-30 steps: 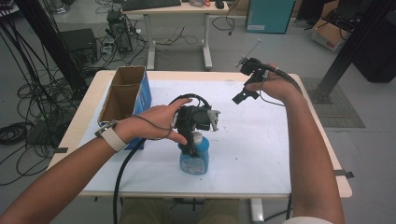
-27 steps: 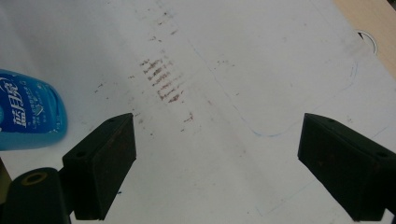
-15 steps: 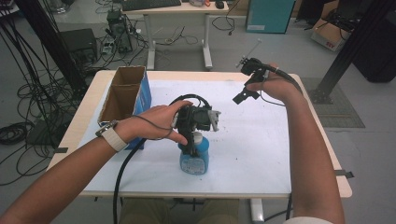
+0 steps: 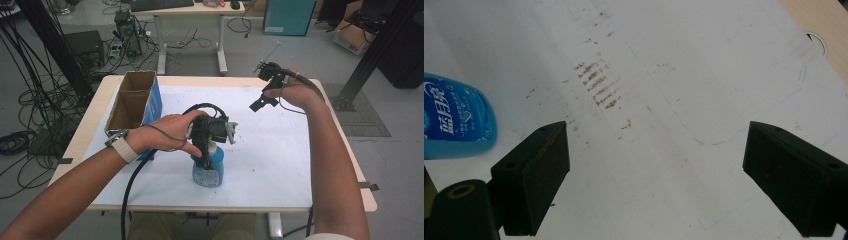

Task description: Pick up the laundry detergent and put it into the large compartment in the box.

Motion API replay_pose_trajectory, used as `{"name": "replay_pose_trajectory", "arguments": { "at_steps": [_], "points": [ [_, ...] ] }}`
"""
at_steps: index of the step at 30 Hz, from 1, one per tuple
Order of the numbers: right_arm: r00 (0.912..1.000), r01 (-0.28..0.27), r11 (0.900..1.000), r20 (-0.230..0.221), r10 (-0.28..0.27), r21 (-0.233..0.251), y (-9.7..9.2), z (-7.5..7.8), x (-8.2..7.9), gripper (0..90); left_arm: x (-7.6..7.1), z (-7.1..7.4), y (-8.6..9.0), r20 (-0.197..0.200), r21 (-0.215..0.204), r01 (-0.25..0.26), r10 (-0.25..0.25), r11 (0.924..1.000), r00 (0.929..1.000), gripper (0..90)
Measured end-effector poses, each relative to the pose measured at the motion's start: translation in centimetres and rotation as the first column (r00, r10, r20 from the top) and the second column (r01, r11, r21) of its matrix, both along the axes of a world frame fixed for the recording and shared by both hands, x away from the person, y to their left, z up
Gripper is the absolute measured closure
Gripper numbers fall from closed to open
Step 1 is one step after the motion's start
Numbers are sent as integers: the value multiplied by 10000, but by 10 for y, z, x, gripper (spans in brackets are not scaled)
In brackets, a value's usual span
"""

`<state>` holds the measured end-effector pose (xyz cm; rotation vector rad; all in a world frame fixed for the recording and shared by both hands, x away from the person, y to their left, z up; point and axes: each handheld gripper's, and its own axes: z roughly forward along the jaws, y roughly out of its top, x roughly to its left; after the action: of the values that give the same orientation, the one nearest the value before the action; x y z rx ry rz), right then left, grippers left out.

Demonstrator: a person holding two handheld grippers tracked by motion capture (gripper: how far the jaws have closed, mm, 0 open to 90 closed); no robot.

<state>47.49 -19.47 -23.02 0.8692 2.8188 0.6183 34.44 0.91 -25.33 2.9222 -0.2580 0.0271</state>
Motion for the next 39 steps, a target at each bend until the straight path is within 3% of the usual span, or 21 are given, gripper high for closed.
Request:
{"name": "replay_pose_trajectory", "arguments": {
  "at_steps": [21, 39],
  "points": [
    [10000, 17, 10000, -38, -17, -20, -1, -2, -1, 116, 0, -12, -2, 93, 293, 41, -44, 9996, 9999, 132],
    [10000, 38, 10000, -53, -38, -16, -3, -1, -2, 116, 1, -13, -2, -29, 420, 143, -141, 9990, 9999, 191]
  ]
}}
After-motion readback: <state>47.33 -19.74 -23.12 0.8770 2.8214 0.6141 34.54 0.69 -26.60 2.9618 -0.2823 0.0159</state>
